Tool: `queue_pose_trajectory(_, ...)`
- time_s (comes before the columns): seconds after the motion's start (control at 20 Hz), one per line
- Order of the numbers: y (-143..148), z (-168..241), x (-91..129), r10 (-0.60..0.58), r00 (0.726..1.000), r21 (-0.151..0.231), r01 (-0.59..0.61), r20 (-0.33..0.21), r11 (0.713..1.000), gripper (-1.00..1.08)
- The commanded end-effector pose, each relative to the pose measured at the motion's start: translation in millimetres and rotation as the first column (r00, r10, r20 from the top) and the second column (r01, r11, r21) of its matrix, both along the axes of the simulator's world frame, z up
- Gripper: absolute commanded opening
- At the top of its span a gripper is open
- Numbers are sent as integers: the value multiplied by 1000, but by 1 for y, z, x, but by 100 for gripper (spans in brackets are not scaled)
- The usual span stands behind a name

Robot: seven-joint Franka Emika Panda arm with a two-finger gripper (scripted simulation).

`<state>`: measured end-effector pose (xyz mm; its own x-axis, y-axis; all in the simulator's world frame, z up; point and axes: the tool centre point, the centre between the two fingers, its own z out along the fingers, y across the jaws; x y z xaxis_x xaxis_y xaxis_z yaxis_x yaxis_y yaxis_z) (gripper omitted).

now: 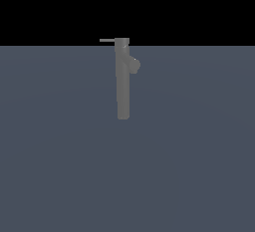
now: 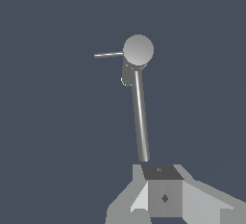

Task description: Turn on the faucet by rotating a designated handle.

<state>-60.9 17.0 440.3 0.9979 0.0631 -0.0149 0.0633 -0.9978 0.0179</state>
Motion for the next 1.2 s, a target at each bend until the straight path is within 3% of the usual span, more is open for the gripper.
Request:
queue_pose_trajectory(0.0,5,-11,21,12,1000,0,-12,2,1000,-100)
queue_pose_trajectory(0.65,37,-88,116,69,998,8,-69,10,998,-100)
queue_pose_trajectory(1.15,52,-132,152,92,996,17,-92,13,996,-100)
